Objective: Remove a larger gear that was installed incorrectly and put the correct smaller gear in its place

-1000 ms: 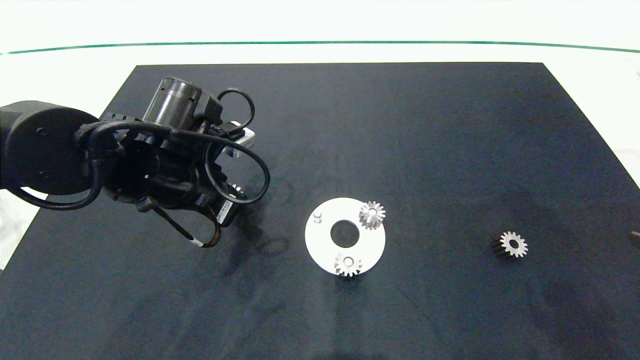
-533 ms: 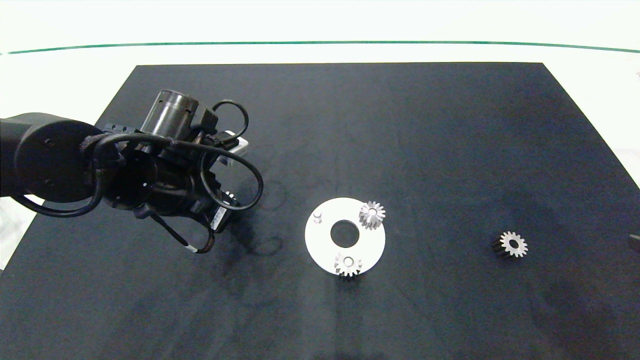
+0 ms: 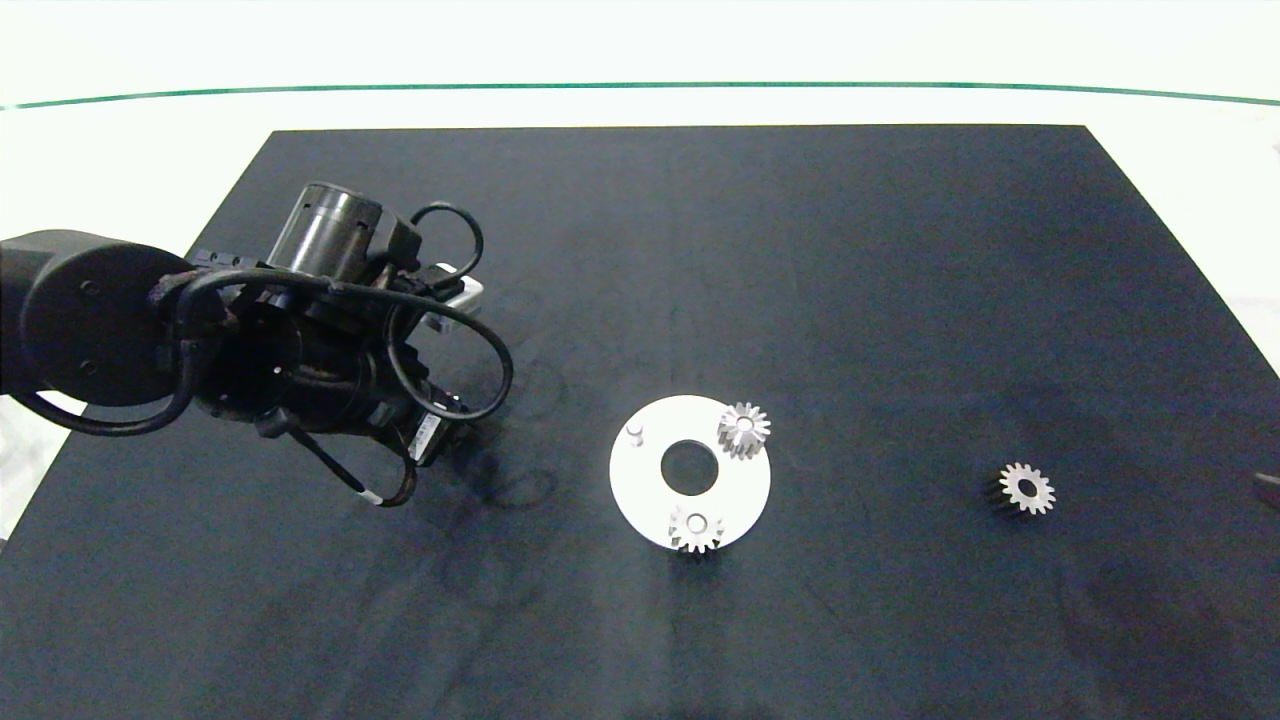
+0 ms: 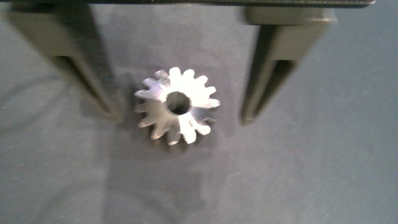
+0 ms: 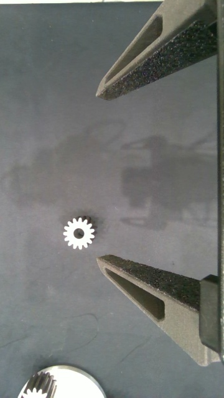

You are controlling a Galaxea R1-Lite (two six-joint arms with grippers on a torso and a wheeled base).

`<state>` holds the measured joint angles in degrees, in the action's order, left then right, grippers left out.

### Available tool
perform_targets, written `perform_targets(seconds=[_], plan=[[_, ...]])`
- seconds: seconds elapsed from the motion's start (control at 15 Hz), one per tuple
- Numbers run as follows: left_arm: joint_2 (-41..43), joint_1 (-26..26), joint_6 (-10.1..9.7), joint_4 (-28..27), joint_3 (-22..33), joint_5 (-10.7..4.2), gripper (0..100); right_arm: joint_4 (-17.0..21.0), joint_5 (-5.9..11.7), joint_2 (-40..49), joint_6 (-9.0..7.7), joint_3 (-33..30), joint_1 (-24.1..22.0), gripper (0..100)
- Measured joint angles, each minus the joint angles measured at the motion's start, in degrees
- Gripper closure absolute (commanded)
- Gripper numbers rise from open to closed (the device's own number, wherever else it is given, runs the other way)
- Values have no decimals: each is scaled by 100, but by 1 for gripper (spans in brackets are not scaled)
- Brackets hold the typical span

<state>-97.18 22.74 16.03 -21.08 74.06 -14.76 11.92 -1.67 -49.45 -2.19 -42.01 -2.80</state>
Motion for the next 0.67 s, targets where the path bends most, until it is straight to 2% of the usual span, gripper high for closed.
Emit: perform_targets(seconds=[0.13, 0.27, 0.4, 0.67], plan=[[112, -26, 23, -15, -16, 7, 0, 0, -1, -55, -113, -24, 0, 0], [313, -30, 30, -34, -63, 10, 0, 11, -4, -196, -317, -33, -4, 0], [564, -30, 30, -34, -118, 10, 0, 11, -6, -417, -397, -40, -4, 0], [1135, -185, 28, -30, -223, 11, 0, 17, -15, -909, -778, -40, 55, 0]])
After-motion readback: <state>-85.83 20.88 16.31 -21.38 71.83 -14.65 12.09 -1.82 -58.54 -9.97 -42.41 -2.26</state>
